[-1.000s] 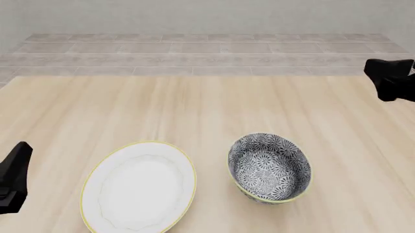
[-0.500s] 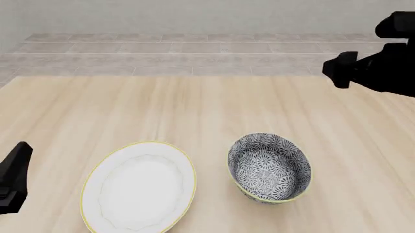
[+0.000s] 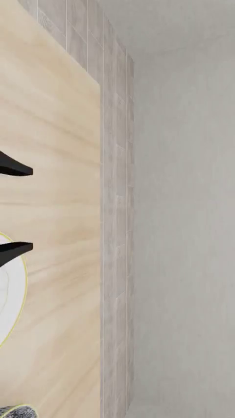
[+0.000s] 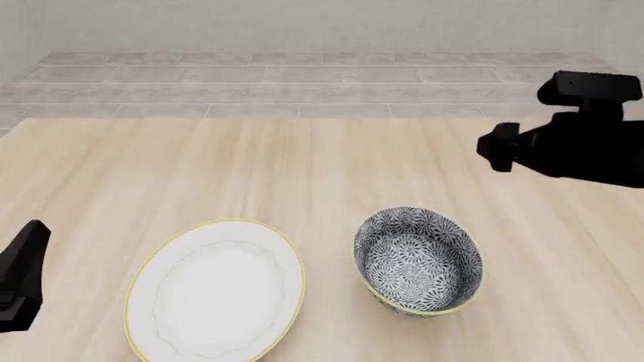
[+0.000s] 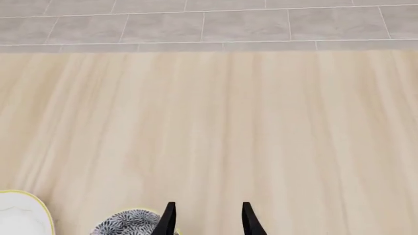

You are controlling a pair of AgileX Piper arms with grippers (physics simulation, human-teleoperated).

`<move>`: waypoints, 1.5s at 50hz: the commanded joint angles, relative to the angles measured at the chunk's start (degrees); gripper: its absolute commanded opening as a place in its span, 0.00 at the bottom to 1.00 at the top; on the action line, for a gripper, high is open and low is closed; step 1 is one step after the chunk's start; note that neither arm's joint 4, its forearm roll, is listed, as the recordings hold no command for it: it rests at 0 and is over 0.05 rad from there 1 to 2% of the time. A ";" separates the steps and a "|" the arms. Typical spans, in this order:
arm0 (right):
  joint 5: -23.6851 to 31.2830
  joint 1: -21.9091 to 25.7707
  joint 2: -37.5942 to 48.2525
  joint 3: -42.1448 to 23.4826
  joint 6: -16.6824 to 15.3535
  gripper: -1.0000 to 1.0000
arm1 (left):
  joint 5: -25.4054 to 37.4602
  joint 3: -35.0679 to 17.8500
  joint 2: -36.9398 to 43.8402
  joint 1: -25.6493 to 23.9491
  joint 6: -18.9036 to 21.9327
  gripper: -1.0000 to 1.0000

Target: Put the bowl on the plate.

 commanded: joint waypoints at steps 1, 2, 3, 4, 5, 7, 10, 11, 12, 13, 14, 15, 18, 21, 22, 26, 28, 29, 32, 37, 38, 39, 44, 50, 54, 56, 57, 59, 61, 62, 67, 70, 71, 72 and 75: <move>-2.18 2.17 2.65 2.87 1.72 1.00 | 0.00 0.00 0.00 0.00 0.00 1.00; -2.49 2.44 3.01 3.18 2.08 1.00 | 0.00 0.00 0.00 0.00 0.00 1.00; -2.74 2.52 3.25 3.46 2.16 1.00 | 0.00 0.00 0.00 0.00 0.00 1.00; -2.74 2.52 3.25 3.46 2.16 1.00 | 0.00 0.00 0.00 0.00 0.00 1.00; -3.14 2.77 3.59 4.01 2.47 1.00 | 0.00 0.00 0.00 0.00 0.00 1.00; -3.27 2.69 3.67 4.29 2.49 1.00 | 0.00 0.00 0.00 0.00 0.00 1.00; -3.44 2.88 3.85 4.83 2.47 1.00 | 0.00 0.00 0.00 0.00 0.00 1.00; -3.62 2.89 4.07 5.04 2.64 1.00 | 0.00 0.00 0.00 0.00 0.00 1.00; -3.89 3.06 4.38 5.30 2.71 1.00 | 0.00 0.00 0.00 0.00 0.00 1.00; -4.42 2.95 4.81 5.76 2.69 1.00 | 0.00 0.00 0.00 0.00 0.00 1.00; -4.72 2.80 5.09 6.02 2.62 1.00 | 0.00 0.00 0.00 0.00 0.00 1.00; -4.94 2.43 5.25 6.23 2.15 1.00 | 0.00 0.00 0.00 0.00 0.00 1.00; -5.41 2.11 5.44 6.72 1.51 1.00 | 0.00 0.00 0.00 0.00 0.00 1.00; -6.39 2.37 6.38 7.58 1.84 1.00 | 0.00 0.00 0.00 0.00 0.00 1.00; -6.91 2.31 6.84 8.00 2.06 1.00 | 0.00 0.00 0.00 0.00 0.00 1.00; -8.16 2.60 8.11 8.86 2.71 1.00 | 0.00 0.00 0.00 0.00 0.00 1.00; -8.83 3.02 8.72 9.33 2.92 1.00 | 0.00 0.00 0.00 0.00 0.00 1.00; -9.08 3.26 8.95 9.49 3.14 1.00 | 0.00 0.00 0.00 0.00 0.00 1.00; -10.05 4.03 10.06 10.08 3.83 1.00 | 0.00 0.00 0.00 0.00 0.00 1.00; -10.26 4.75 10.67 10.24 4.12 1.00 | 0.00 0.00 0.00 0.00 0.00 1.00; -10.27 5.05 10.77 10.25 4.28 1.00 | 0.00 0.00 0.00 0.00 0.00 1.00; -10.32 5.28 10.89 10.31 4.35 1.00 | 0.00 0.00 0.00 0.00 0.00 1.00; -10.98 8.38 11.79 10.88 5.58 1.00 | 0.00 0.00 0.00 0.00 0.00 1.00; -12.26 9.28 12.95 11.88 6.61 1.00 | 0.00 0.00 0.00 0.00 0.00 1.00; -13.95 10.05 14.30 12.90 7.18 1.00 | 0.00 0.00 0.00 0.00 0.00 1.00; -14.64 10.37 14.92 13.26 7.70 1.00 | 0.00 0.00 0.00 0.00 0.00 1.00; -15.16 10.42 15.30 13.54 7.78 1.00 | 0.00 0.00 0.00 0.00 0.00 1.00; -15.53 10.71 15.61 13.83 8.23 1.00 | 0.00 0.00 0.00 0.00 0.00 1.00; -15.95 10.72 15.97 14.12 8.47 1.00 | 0.00 0.00 0.00 0.00 0.00 1.00; -15.97 10.72 15.97 14.12 8.47 1.00 | 0.00 0.00 0.00 0.00 0.00 1.00; -17.13 10.92 16.92 15.01 9.11 1.00 | 0.00 0.00 0.00 0.00 0.00 1.00; -17.36 10.88 17.06 15.26 9.30 1.00 | 0.00 0.00 0.00 0.00 0.00 1.00; -17.53 10.74 17.16 15.47 9.49 1.00 | 0.00 0.00 0.00 0.00 0.00 1.00; -17.54 10.74 17.16 15.48 9.49 1.00 | 0.00 0.00 0.00 0.00 0.00 1.00; -17.54 10.88 17.15 15.55 9.53 1.00 | 0.00 0.00 0.00 0.00 0.00 1.00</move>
